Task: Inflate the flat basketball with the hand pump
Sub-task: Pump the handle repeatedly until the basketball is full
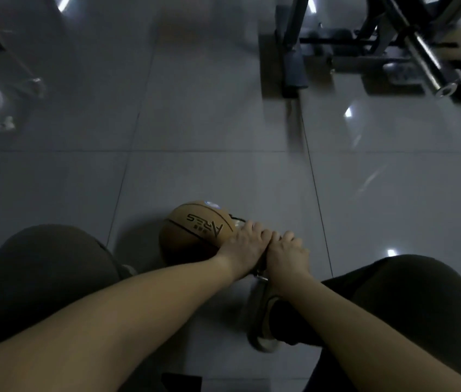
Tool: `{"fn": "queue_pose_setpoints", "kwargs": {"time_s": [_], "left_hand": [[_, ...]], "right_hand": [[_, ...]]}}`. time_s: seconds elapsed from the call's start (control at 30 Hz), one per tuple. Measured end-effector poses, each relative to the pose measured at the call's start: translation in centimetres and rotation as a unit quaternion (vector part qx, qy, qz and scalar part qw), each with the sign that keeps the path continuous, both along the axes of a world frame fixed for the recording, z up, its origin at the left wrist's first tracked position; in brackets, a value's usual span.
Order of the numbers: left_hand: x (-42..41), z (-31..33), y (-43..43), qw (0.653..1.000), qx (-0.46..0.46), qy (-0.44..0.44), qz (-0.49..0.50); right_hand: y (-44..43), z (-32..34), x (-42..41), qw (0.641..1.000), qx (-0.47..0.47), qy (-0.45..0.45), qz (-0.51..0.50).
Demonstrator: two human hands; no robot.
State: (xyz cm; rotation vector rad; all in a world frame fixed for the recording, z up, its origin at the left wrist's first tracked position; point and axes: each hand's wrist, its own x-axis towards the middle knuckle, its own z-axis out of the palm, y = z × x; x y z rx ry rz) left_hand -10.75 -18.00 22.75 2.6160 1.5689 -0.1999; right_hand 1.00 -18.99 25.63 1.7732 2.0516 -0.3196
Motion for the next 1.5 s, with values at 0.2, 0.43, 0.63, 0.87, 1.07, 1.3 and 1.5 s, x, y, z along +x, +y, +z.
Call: {"fn": "queue_pose_setpoints", "kwargs": {"time_s": [0.2,0.43,0.63,0.87,1.07,1.3,1.5], "left_hand": [[-1.6,7.7,2.6,0.997,0.060,-0.033,-0.042],[-3.2,13.0,2.7,0.982,0.141,-0.119,-0.040],[-2.6,6.0,-2.4,0.990,0.126,-0.070,0.006],[-1.3,0.9,-1.1,0.990,0.118,-0.068,0.025],[0.2,-2.2,-1.0,0.999,0.041,-0.032,0.010],[0.0,2.7,1.4,1.000,0.011,-0.014,0.006],[-2.3,11.6,4.6,0.976,0.181,-0.125,-0.007]], "right_hand": [[3.5,7.2,0.7,0.997,0.021,0.062,0.037],[2.6,13.4,-0.3,0.985,0.141,0.085,0.052],[-1.7,6.1,-1.5,0.990,0.124,0.015,0.058],[-0.3,1.7,-0.8,0.995,0.085,0.001,0.043],[-0.3,-2.2,0.3,0.999,0.039,-0.025,0.000],[1.8,3.3,0.3,0.999,0.001,0.039,0.036],[5.1,13.1,0.1,0.987,0.128,0.089,0.050]]}}
